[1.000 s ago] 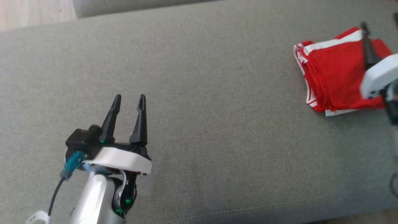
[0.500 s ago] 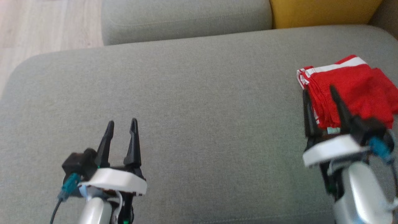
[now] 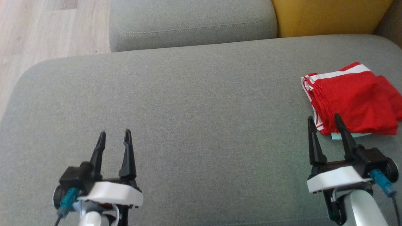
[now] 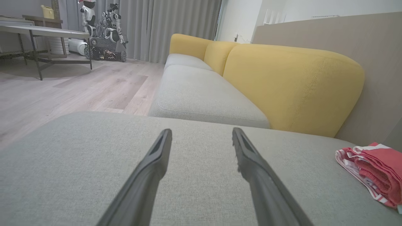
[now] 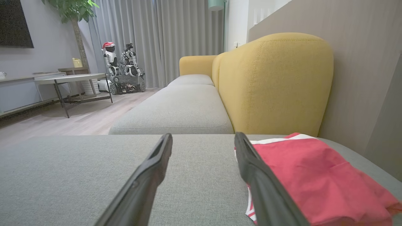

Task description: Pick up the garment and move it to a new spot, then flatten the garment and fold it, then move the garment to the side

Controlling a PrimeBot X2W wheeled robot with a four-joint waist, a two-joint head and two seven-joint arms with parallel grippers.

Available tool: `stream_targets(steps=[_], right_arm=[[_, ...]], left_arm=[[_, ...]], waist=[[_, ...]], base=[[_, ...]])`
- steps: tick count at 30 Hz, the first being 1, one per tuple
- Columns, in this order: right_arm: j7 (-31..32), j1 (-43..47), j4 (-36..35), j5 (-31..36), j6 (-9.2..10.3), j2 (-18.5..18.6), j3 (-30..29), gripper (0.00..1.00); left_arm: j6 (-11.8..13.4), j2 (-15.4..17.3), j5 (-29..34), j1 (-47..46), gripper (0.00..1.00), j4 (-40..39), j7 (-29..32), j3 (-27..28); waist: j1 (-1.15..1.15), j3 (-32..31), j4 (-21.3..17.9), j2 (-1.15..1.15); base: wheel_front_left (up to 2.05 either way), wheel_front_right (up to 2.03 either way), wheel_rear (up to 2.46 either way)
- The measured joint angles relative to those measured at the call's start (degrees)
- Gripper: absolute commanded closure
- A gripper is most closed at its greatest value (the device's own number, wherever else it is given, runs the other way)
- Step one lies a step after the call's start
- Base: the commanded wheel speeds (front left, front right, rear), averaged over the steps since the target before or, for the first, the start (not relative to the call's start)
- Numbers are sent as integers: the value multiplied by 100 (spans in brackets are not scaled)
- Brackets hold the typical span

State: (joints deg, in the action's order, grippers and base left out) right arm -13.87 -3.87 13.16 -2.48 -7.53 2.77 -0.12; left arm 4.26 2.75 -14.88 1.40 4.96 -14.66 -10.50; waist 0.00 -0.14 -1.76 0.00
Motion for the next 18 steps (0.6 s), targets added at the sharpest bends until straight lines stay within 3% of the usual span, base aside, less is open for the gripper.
stream_targets(steps=[9, 15, 18], right_arm=[[-34, 0, 31, -7, -1, 0, 41, 0], [-35, 0, 31, -14, -1, -1, 118, 0], [-35, 0, 30, -57, -1, -1, 131, 0]], left_arm=[[-89, 2, -250, 85, 0, 8, 0, 7], [-333, 1, -309, 86, 0, -2, 0, 29], [-332, 1, -309, 87, 0, -2, 0, 79]], waist=[[0, 23, 2, 0], [0, 35, 5, 0], [0, 38, 0, 0]], base=[[0, 0, 0], [0, 0, 0], [0, 0, 0]])
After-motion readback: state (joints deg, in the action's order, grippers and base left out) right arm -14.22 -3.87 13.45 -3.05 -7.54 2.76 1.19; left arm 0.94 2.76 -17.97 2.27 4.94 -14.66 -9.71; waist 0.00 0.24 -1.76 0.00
